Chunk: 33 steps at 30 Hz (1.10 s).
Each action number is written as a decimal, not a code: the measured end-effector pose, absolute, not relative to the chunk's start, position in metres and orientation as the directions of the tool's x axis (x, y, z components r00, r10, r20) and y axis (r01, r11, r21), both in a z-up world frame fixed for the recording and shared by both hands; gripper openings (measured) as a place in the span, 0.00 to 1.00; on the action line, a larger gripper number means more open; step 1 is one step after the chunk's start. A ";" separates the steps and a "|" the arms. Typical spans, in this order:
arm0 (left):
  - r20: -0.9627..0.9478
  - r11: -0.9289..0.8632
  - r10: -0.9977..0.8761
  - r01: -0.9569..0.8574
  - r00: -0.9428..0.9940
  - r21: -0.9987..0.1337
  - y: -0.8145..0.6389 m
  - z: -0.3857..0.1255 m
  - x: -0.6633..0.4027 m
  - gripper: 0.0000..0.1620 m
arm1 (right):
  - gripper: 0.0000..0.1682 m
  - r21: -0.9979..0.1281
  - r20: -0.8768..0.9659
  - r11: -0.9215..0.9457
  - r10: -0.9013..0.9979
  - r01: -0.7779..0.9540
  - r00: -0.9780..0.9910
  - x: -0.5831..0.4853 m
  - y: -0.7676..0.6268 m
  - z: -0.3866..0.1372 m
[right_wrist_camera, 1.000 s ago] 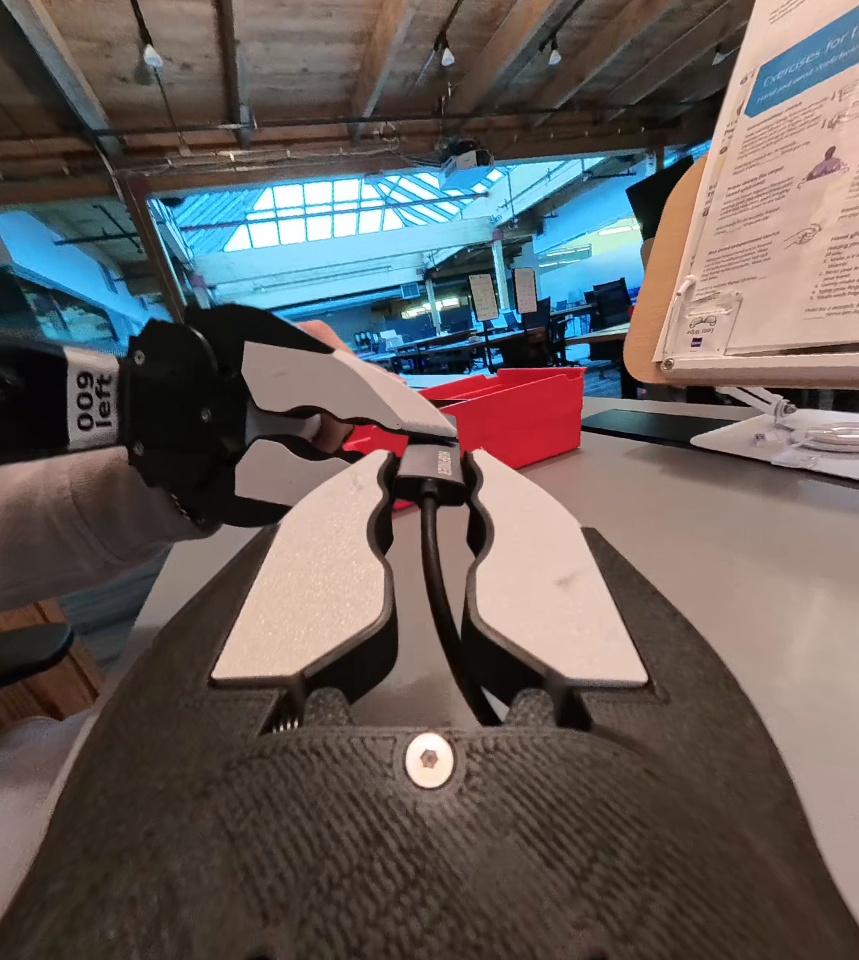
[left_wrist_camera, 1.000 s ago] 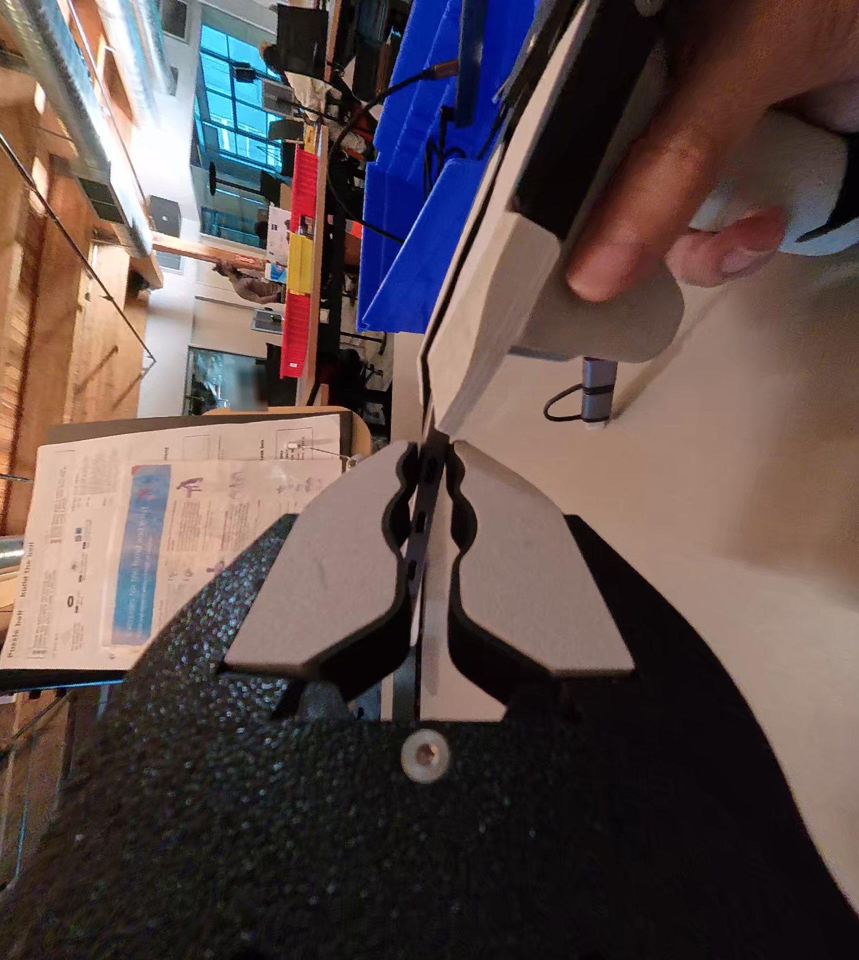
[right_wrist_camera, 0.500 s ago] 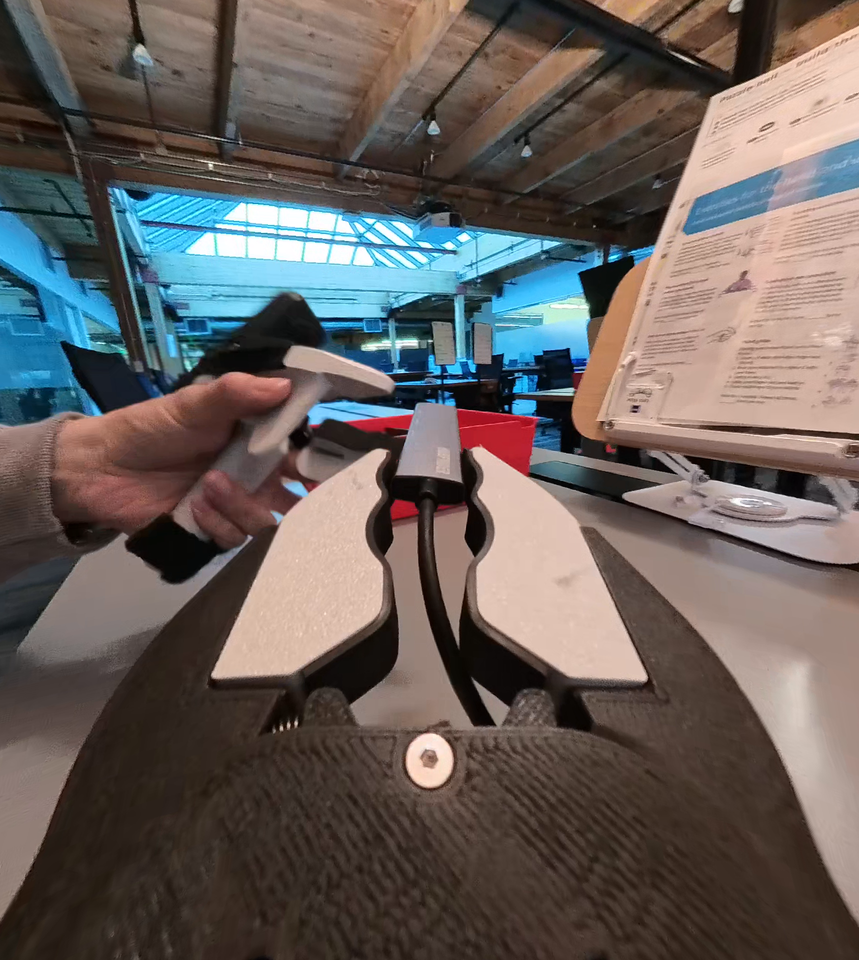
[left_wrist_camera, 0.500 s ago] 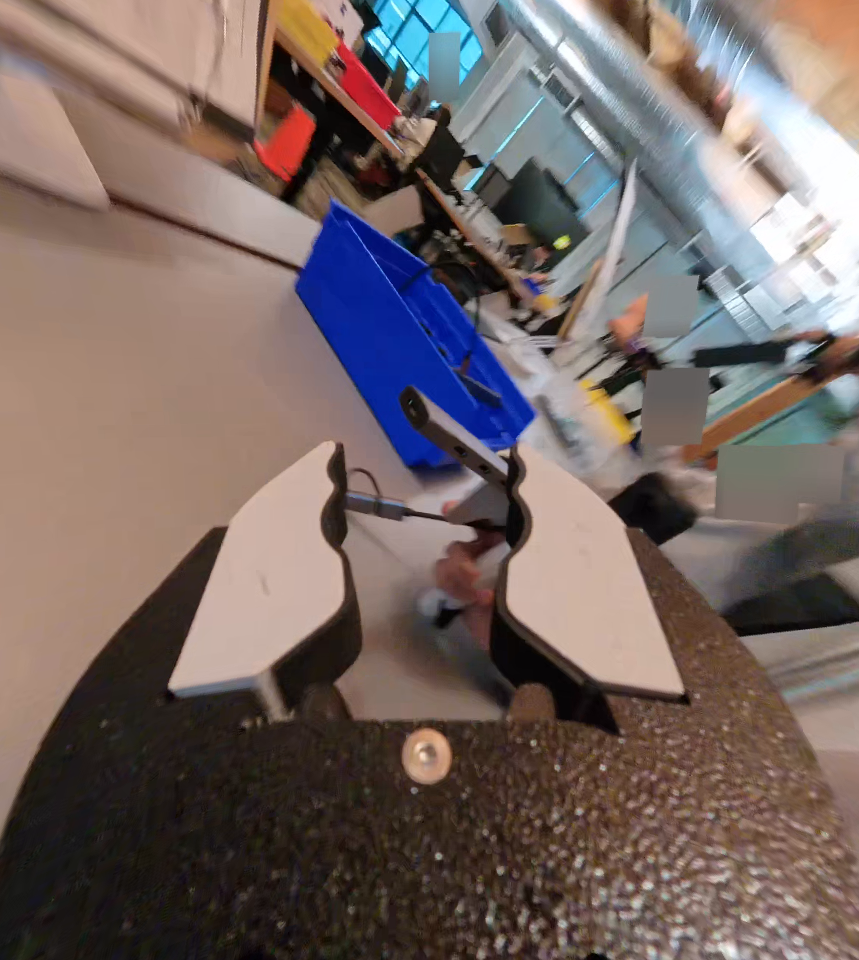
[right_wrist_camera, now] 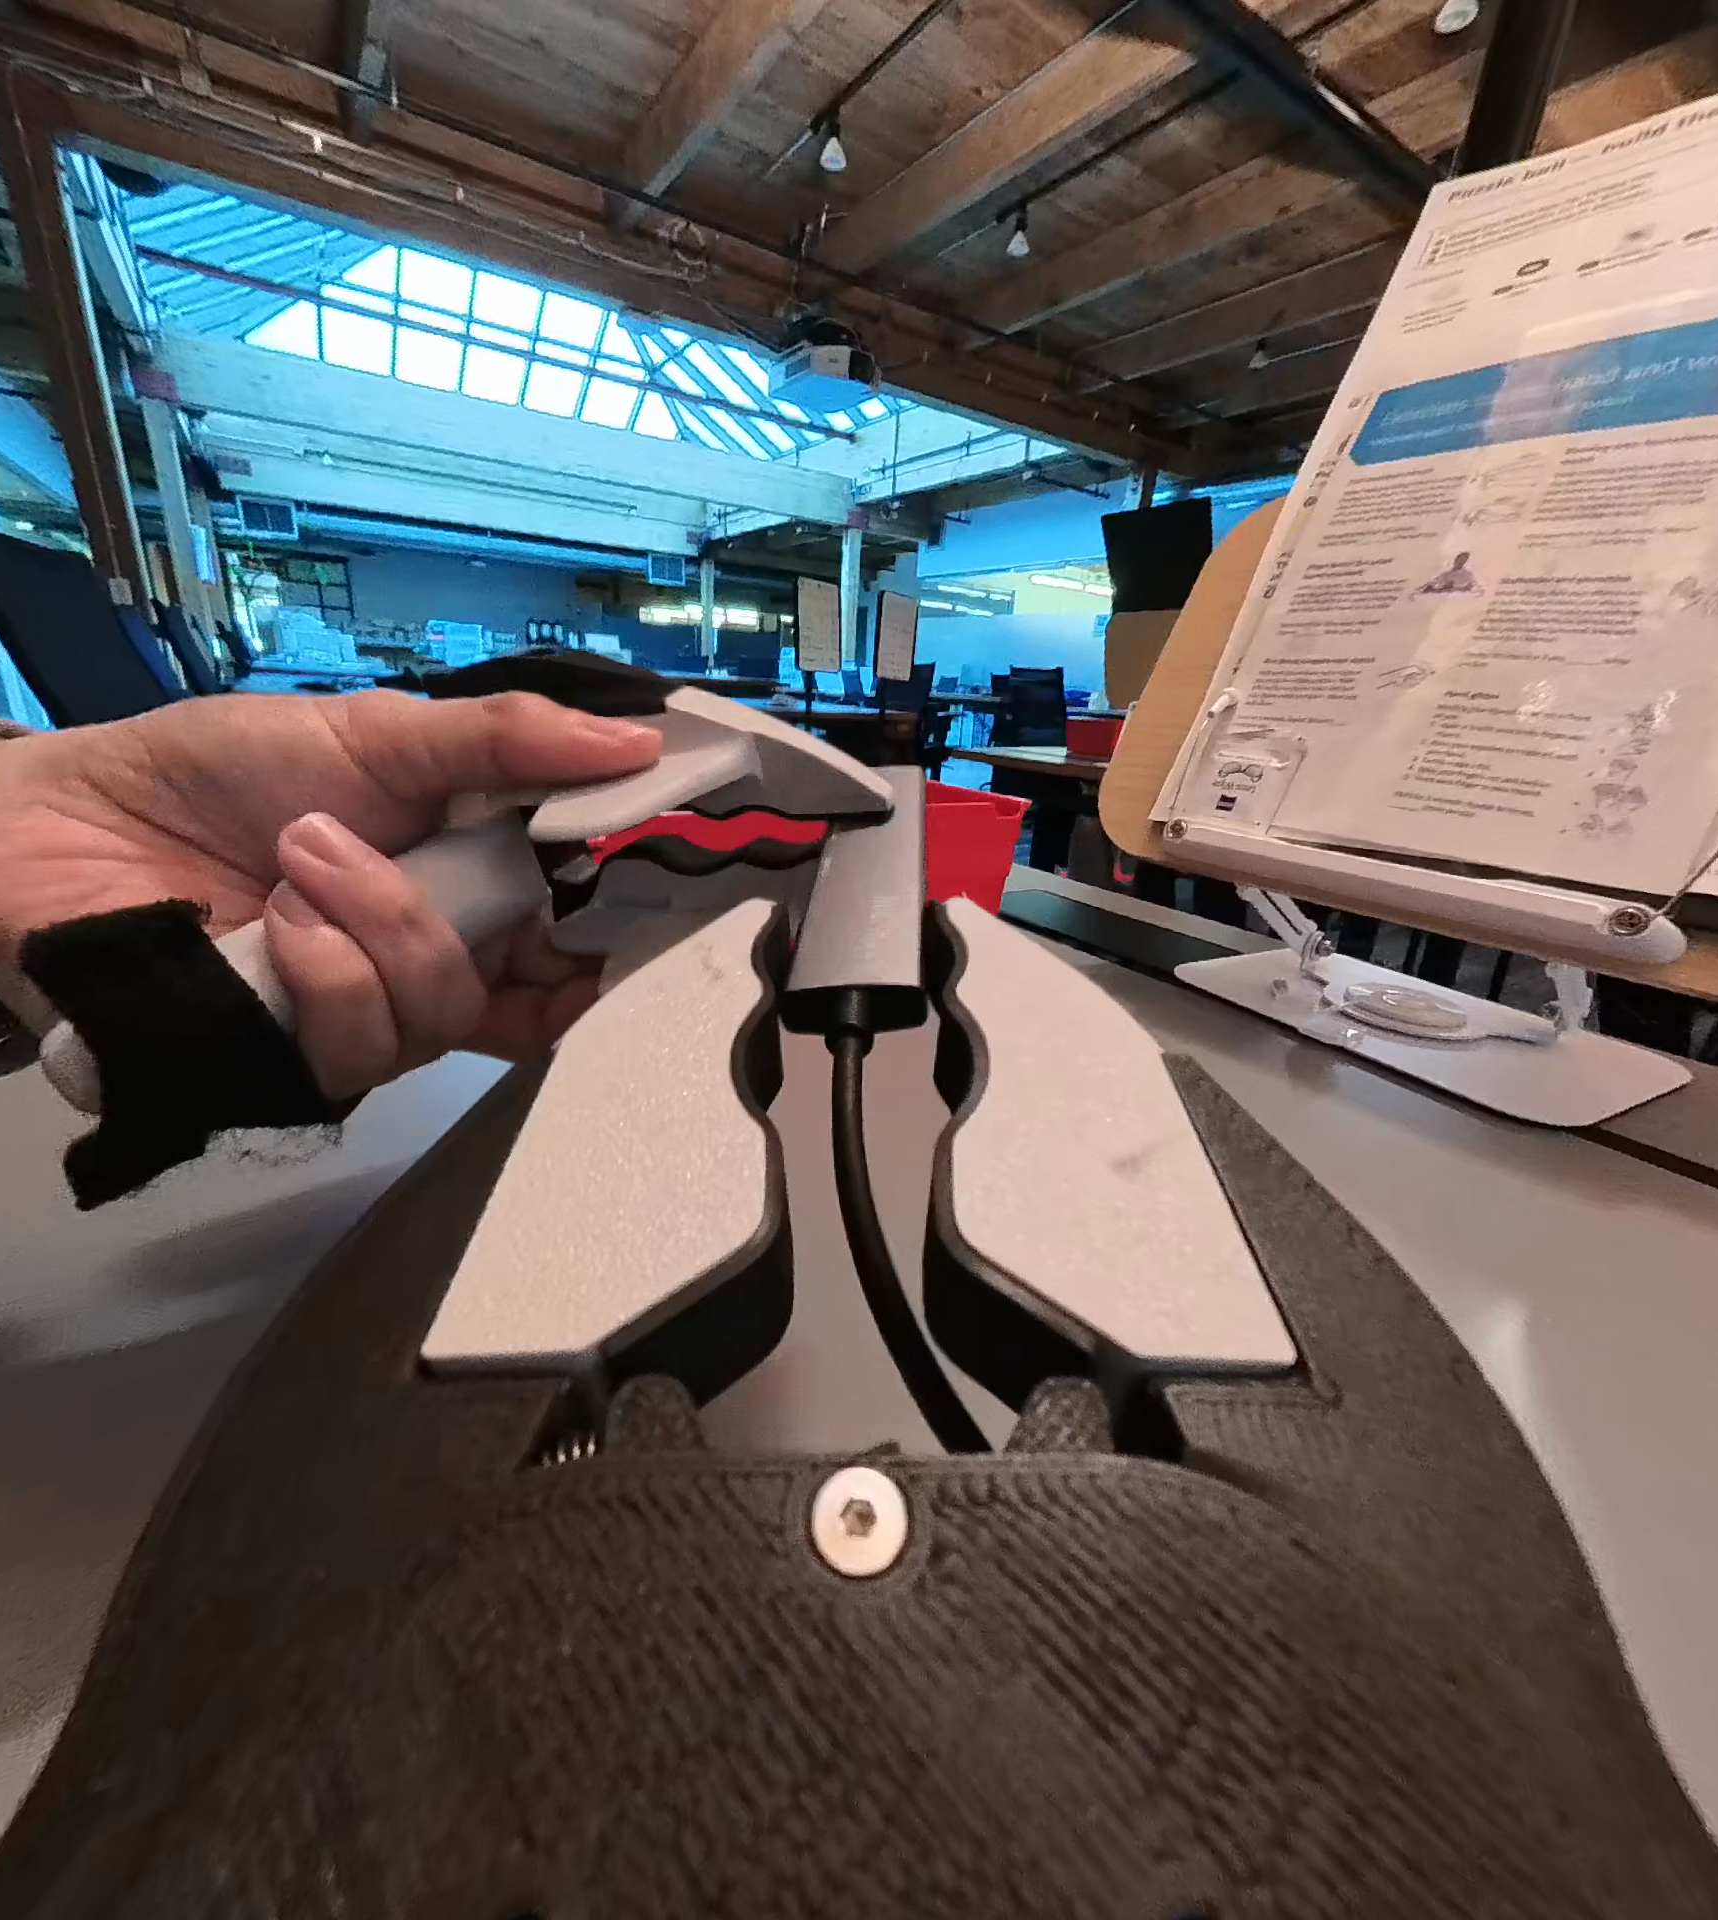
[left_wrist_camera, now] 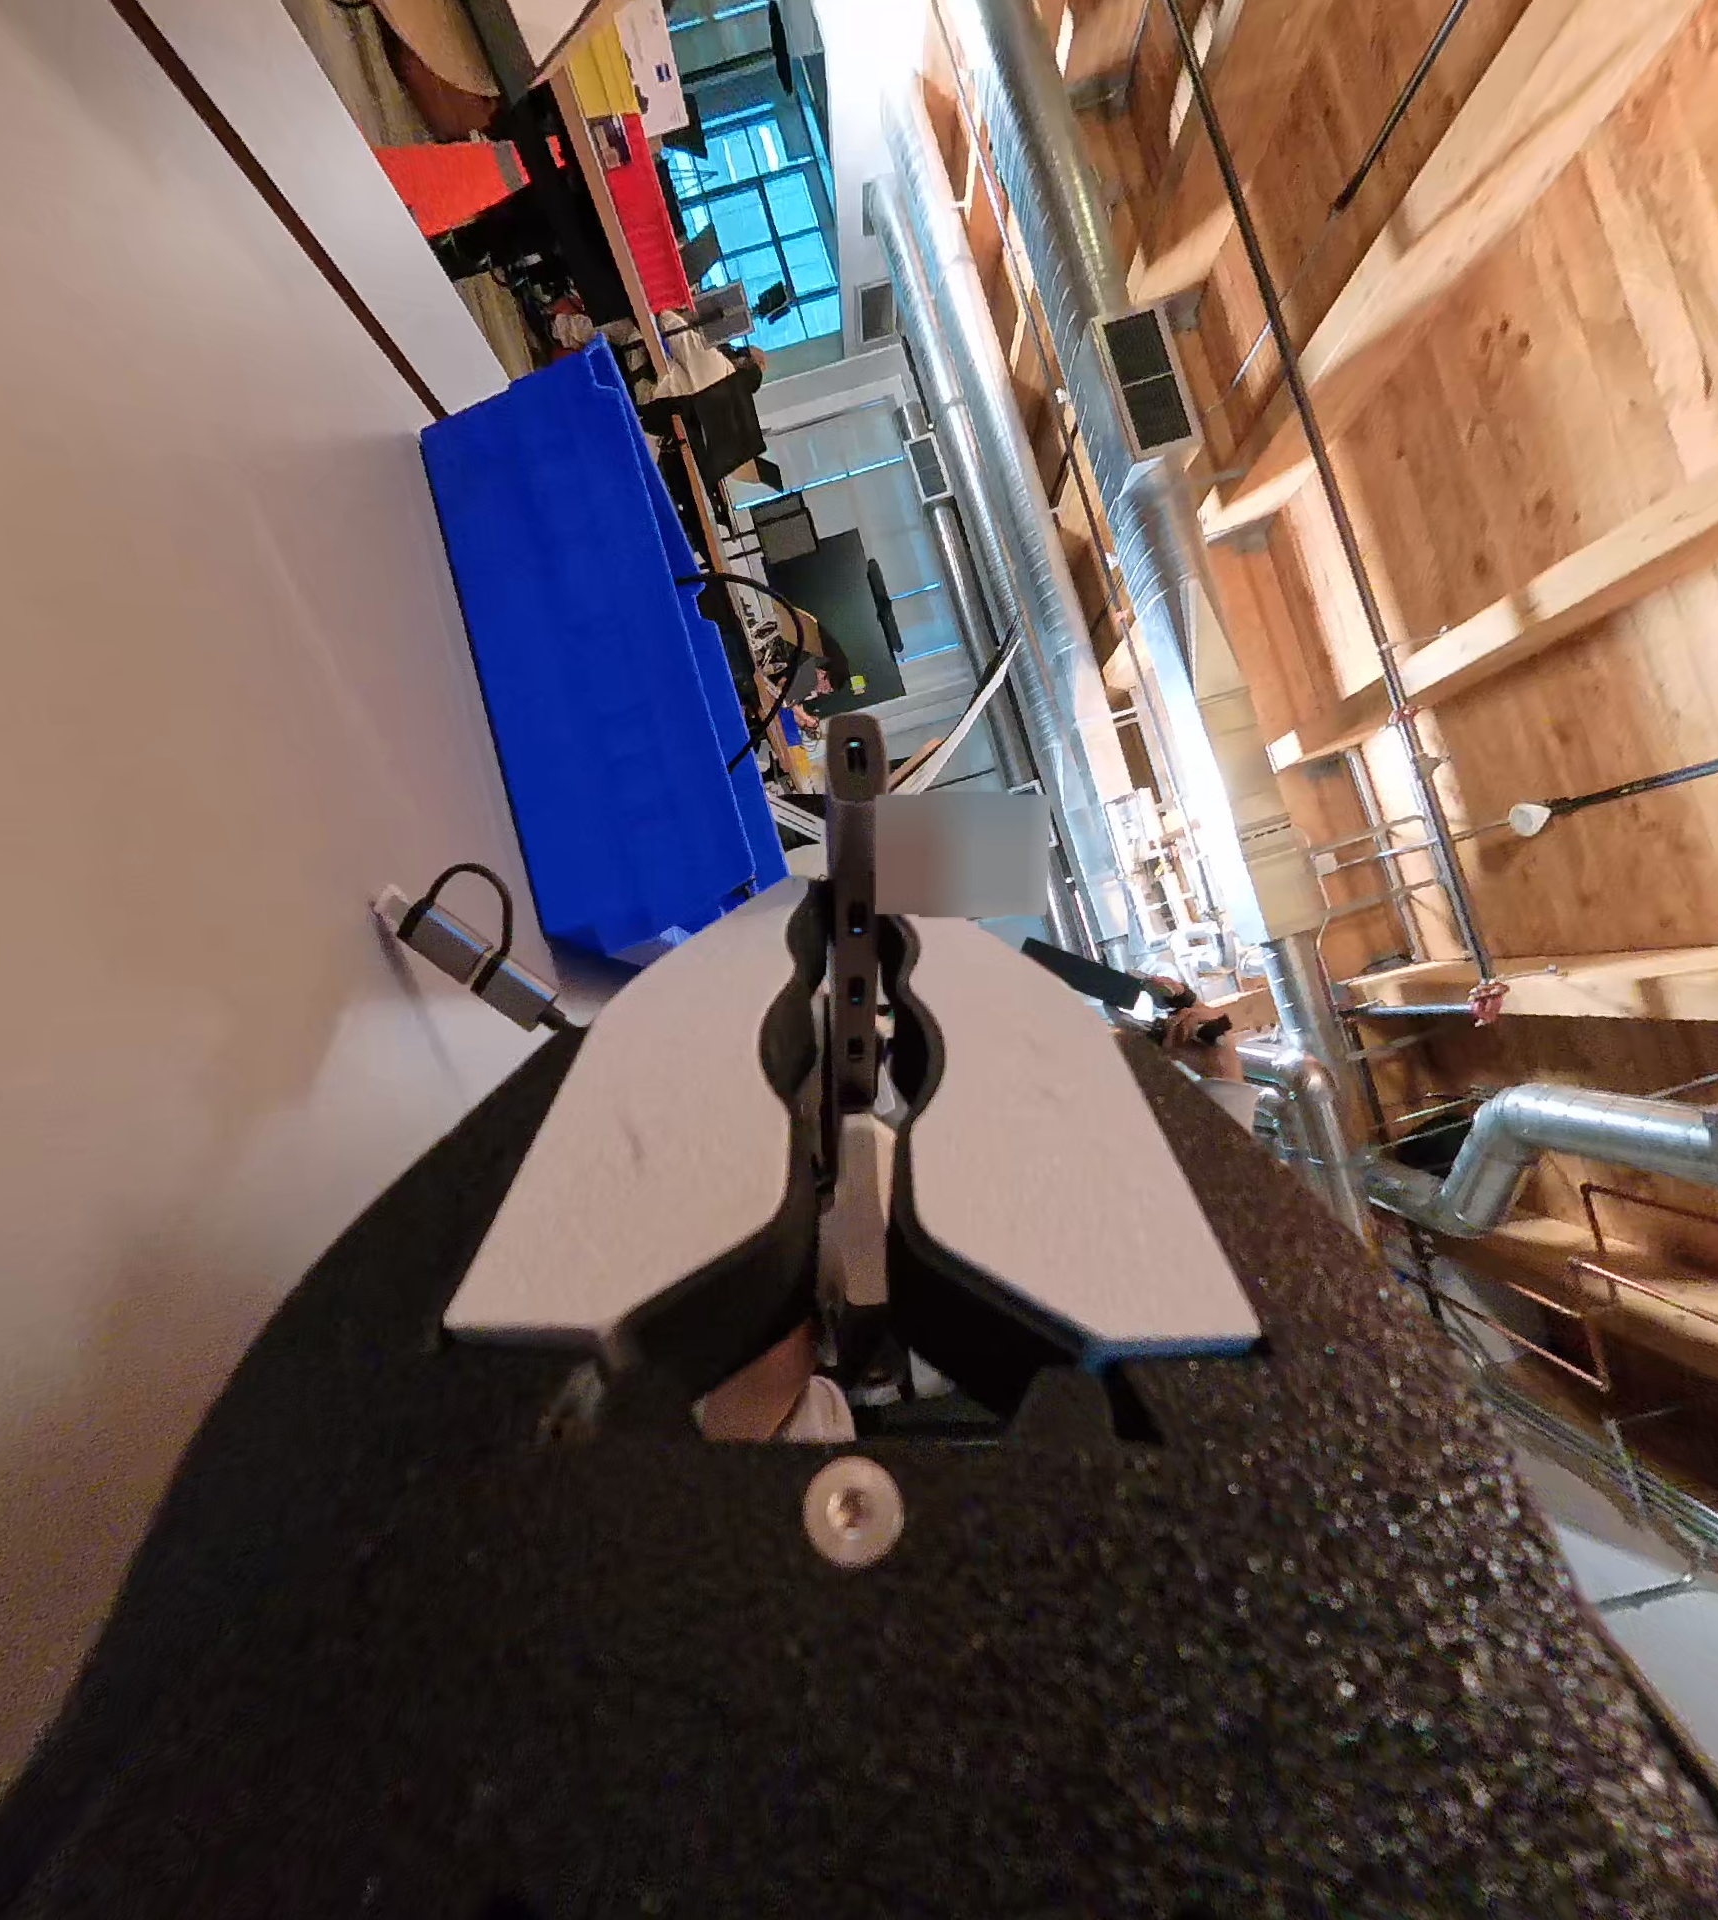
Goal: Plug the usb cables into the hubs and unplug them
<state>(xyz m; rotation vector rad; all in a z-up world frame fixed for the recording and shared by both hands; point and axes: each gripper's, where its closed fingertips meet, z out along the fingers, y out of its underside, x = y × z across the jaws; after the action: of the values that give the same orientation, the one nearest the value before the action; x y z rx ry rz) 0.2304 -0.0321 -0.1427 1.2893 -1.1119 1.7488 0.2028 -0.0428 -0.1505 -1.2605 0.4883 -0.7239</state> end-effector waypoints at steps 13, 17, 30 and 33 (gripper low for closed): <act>0.983 -0.451 0.046 -0.882 -0.177 -0.137 -0.037 -0.147 0.230 0.05 | 0.16 -0.965 0.090 0.085 -0.783 0.250 0.615 0.208 -0.045 -0.151; 0.982 -0.451 0.040 -0.880 -0.186 -0.148 -0.038 -0.146 0.229 0.05 | 0.15 -0.965 0.107 0.064 -0.785 0.253 0.610 0.207 -0.044 -0.152; 0.513 -0.199 -0.502 -0.485 -0.696 -0.852 0.001 -0.125 0.237 0.16 | 0.15 -0.973 -0.036 0.165 -0.800 0.161 0.600 0.214 -0.075 -0.151; 0.125 0.083 -0.657 -0.236 -0.743 -0.968 0.056 -0.110 0.255 0.11 | 0.15 -0.968 -0.071 0.197 -0.815 0.159 0.576 0.218 -0.088 -0.152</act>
<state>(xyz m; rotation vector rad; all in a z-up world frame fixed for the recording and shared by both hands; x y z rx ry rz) 0.2550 0.0558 -0.1101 1.1082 -2.5365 2.1325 0.2177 -0.0879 -0.1516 -1.1829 0.6825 -0.7609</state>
